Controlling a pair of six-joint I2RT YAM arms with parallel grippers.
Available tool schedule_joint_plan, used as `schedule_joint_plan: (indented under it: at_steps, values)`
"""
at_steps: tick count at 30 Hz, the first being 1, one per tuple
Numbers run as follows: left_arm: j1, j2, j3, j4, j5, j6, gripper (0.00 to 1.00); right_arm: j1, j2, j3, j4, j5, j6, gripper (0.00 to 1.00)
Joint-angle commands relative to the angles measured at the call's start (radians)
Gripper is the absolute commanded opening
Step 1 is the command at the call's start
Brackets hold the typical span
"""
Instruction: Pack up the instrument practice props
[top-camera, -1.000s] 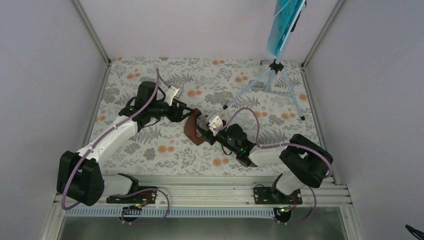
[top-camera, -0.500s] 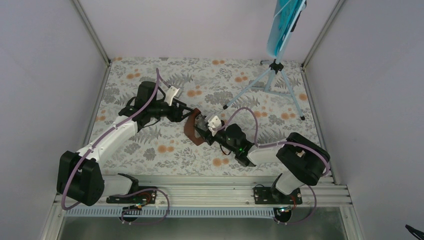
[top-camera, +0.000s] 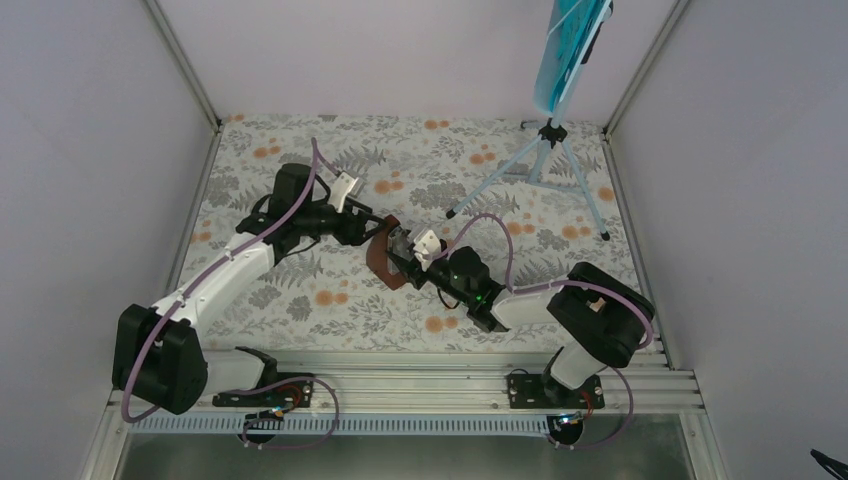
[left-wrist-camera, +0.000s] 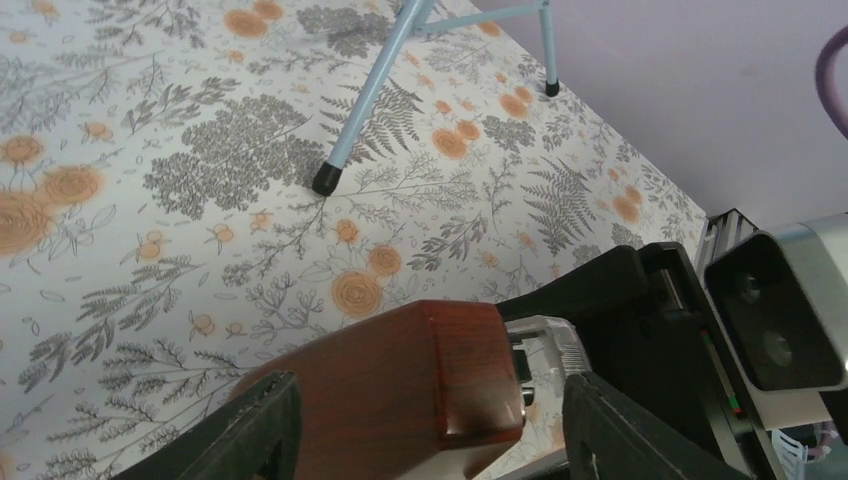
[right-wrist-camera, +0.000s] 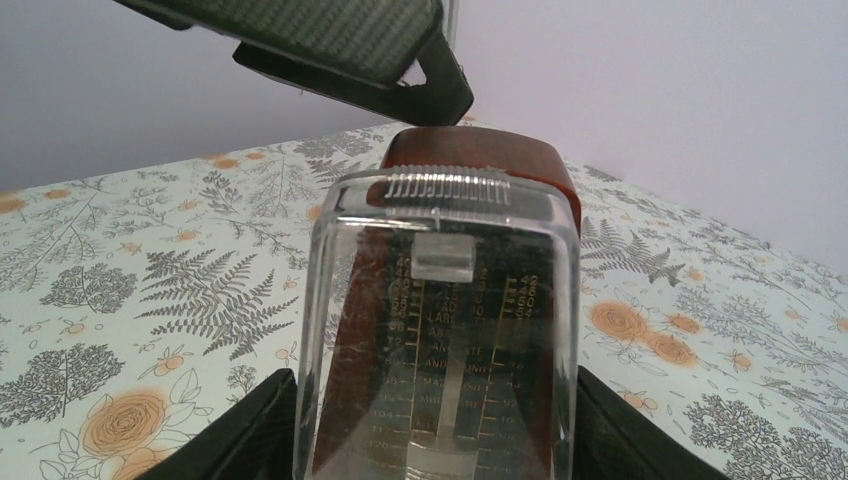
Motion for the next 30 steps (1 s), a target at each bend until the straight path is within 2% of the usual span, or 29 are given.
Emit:
schedule_joint_plan:
  at_steps: [1,7,15,20,22,28,30]
  values:
    - [0.006,-0.042,-0.015,0.024,0.047,0.022,0.68,-0.01,0.025,0.017,-0.032,0.042,0.001,0.54]
    - [0.001,-0.054,-0.018,0.018,0.033,0.034,0.77,-0.011,0.019,0.028,-0.054,0.055,0.013,0.62]
    - [-0.001,-0.054,-0.017,0.013,0.021,0.037,0.79,-0.014,0.002,0.034,-0.074,0.073,0.02,0.74]
    - [-0.007,-0.056,-0.016,0.01,0.019,0.044,0.8,-0.018,-0.02,0.034,-0.096,0.067,0.02,0.9]
    - [-0.012,-0.058,-0.014,0.007,0.007,0.052,0.85,-0.018,-0.038,0.03,-0.099,0.065,0.021,0.97]
    - [-0.035,-0.075,-0.01,-0.009,-0.056,0.074,1.0,-0.019,-0.118,0.022,-0.161,0.053,0.019,1.0]
    - [-0.048,-0.084,-0.009,-0.011,-0.091,0.083,1.0,-0.019,-0.156,0.02,-0.201,0.051,0.022,1.0]
